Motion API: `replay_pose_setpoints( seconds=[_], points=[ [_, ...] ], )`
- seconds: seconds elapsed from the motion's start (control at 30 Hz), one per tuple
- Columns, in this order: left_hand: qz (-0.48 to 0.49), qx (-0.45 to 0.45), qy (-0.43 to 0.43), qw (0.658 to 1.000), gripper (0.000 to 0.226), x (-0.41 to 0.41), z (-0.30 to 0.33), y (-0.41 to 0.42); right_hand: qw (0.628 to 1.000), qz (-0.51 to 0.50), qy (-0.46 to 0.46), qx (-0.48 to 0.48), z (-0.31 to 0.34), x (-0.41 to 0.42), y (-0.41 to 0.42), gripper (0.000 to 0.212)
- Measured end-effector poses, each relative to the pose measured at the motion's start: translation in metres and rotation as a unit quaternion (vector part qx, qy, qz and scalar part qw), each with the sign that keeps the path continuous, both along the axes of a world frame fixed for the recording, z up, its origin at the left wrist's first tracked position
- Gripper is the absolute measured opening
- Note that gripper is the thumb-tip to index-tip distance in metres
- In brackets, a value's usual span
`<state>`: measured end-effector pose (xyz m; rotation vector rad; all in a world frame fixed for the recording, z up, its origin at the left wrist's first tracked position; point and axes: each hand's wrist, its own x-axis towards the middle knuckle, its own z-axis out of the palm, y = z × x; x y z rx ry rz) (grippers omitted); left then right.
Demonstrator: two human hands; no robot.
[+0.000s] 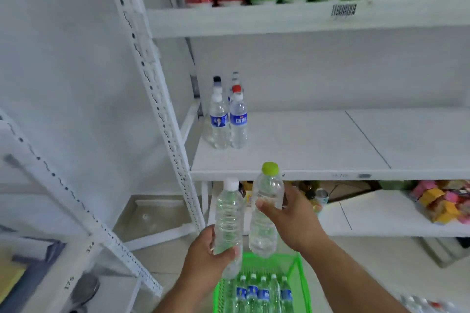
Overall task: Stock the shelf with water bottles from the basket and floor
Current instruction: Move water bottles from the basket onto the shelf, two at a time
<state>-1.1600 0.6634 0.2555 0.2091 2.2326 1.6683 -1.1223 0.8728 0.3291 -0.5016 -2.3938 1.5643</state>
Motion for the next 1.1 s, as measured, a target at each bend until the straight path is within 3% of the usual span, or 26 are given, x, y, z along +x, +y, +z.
replay_pose_setpoints(
  seconds=[0.4, 0.9, 1.1],
  points=[
    [0.051, 0.037, 0.063, 0.996, 0.041, -0.027, 0.072, 0.002, 0.999, -0.006, 0.047, 0.002, 0.077, -0.030, -0.012, 0.035],
    [0.038, 0.010, 0.076, 0.996, 0.038, -0.193, 0.058, 0.019, 0.997, -0.064, 0.019, 0.026, 0.071, -0.165, 0.005, 0.036],
    [0.053, -0.011, 0.055, 0.997, 0.042, -0.230, 0.042, 0.037, 0.997, -0.064, 0.020, 0.025, 0.063, -0.204, 0.023, 0.024]
  ],
)
